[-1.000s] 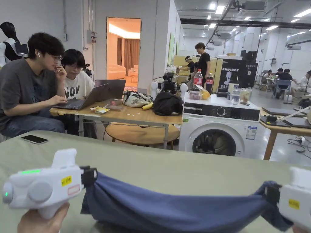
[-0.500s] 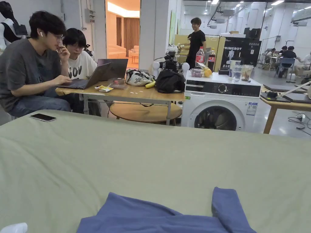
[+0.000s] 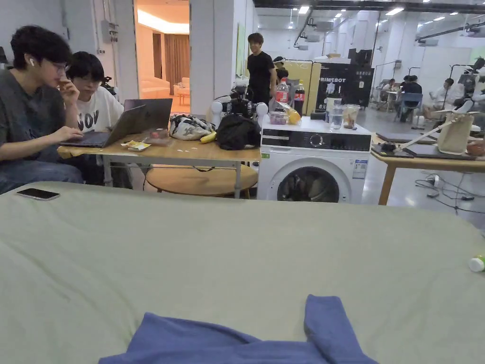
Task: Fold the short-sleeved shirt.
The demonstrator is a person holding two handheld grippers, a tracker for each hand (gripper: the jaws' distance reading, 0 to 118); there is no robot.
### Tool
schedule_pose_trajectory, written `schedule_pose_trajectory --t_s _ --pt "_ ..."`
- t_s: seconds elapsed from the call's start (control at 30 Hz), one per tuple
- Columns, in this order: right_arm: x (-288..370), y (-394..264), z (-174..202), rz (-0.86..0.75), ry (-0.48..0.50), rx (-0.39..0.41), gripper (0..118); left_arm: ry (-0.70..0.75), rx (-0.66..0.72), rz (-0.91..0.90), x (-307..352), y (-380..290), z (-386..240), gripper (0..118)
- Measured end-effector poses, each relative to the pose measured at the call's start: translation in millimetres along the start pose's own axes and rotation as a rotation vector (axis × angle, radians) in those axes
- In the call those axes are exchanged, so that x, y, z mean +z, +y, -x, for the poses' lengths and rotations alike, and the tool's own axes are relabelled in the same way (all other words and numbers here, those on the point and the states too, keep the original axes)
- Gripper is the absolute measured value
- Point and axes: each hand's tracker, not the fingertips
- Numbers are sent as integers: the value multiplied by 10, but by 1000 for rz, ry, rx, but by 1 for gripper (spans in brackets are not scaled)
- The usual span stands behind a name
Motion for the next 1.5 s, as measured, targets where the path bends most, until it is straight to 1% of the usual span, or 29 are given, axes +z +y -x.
schedule_pose_trajectory --t_s 0.1,0.13,0.23,0.33,0.37,0.4,0.43,0.47,0.5,0.53,0.57,0.6,0.63,0.67,0.7,0.77,0.8,0.93,0.97,1.0,1.03,1.07,1.13,1.23,1.3,1.37,1.4,1.43,1.5 --pt "53 162 106 -51 65 31 80 -22 -57 -116 80 229 -281 85" --pt "69 217 169 -61 78 54 80 -26 -73 -149 109 279 -399 85" --pt "143 324 385 -133 140 141 80 28 -158 -255 188 435 -711 85" --pt "169 432 589 -137 206 191 80 48 -177 -300 225 514 -1021 85" --pt "172 431 630 -140 210 190 77 44 -173 -297 212 517 -1050 84" --pt "173 445 679 -142 230 200 62 12 -198 -264 191 511 -1045 77" --pt "171 453 716 -142 244 206 43 20 -216 -239 194 508 -1074 66" --pt "160 454 768 -137 244 215 23 24 -221 -264 211 510 -1123 50" --pt "150 443 814 -136 242 231 6 18 -228 -268 227 522 -1136 25" --pt "150 426 843 -140 242 247 5 7 -228 -267 239 536 -1124 5" --pt "148 413 873 -137 244 260 3 -7 -223 -272 258 530 -1118 0" --pt "130 398 904 -128 233 269 0 -11 -218 -291 273 529 -1113 0" --pt "109 381 911 -125 222 273 0 -7 -215 -269 271 536 -1106 0" --pt "95 379 905 -111 230 277 0 6 -209 -243 278 528 -1089 0" --pt "89 369 900 -108 239 273 0 -9 -207 -289 299 529 -1056 0" --pt "67 361 900 -97 257 262 0 15 -178 -246 304 532 -977 0" --pt "61 359 898 -92 260 257 0 9 -175 -277 312 561 -946 0" --pt "48 340 872 -82 278 244 0 53 -102 -190 205 652 -658 0" --pt "34 321 857 -79 281 236 0 66 -93 -143 97 681 -547 14" --pt "12 304 841 -71 288 224 0 55 -85 -90 -30 705 -421 40" --pt "-12 290 837 -58 295 209 0 52 -54 -43 -145 721 -321 58" --pt "-40 261 816 -47 300 194 0 55 -14 15 -328 754 -208 63" --pt "-75 212 778 -27 303 185 0 44 50 86 -637 775 -14 64" --pt "-100 143 718 -1 280 194 0 89 128 163 -1158 797 191 63" --pt "-110 113 648 19 264 198 0 120 142 166 -1414 786 283 63" --pt "-124 86 561 36 227 198 0 174 154 178 -1617 746 306 63" --pt "-131 80 510 42 217 195 0 165 156 204 -1723 719 330 63" --pt "-135 75 465 47 208 190 0 158 155 213 -1805 687 345 63" --pt "-144 74 377 54 186 171 0 223 118 276 -1959 597 334 63"
